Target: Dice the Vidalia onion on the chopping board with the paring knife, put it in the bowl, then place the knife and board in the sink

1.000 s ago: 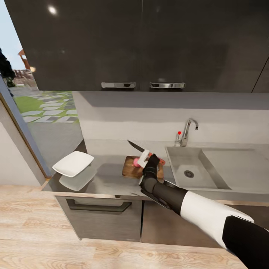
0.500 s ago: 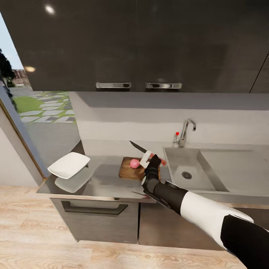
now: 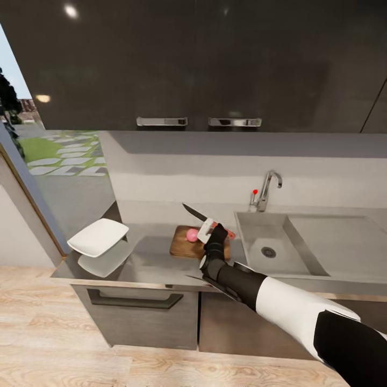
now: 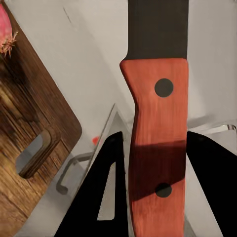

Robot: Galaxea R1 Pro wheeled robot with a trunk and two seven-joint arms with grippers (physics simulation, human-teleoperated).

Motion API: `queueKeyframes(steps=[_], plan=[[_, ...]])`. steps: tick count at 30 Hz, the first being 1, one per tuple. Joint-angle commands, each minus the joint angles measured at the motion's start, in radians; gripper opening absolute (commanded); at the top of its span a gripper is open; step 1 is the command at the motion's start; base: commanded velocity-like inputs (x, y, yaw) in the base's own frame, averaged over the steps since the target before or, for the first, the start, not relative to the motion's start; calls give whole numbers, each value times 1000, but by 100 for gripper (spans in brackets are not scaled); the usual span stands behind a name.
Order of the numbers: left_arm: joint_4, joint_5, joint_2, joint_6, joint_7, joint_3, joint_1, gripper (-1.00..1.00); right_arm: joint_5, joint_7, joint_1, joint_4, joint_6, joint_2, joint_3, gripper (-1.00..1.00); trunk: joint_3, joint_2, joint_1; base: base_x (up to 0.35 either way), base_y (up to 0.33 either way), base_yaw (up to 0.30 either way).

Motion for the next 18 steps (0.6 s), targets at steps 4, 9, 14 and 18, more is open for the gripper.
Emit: queueKeyframes(steps=[4, 9, 14, 18], plan=[[4, 7, -1, -7, 0, -8, -2, 100, -10, -9, -2, -1, 4, 1, 6, -100, -8, -2, 1, 25, 3, 65], [5, 7, 0, -7, -1, -8, -2, 100, -10, -9, -1, -1, 3, 1, 6, -100, -16, -2, 1, 186, 138, 68], [5, 7, -1, -7, 0, -8, -2, 100, -10, -9, 1, -1, 2, 0, 6, -100, -24, -2, 1, 205, 159, 68], [5, 7, -1, -7, 0, -8, -2, 100, -10, -9, 2, -1, 2, 0, 6, -100, -30, -2, 1, 100, 36, 45]])
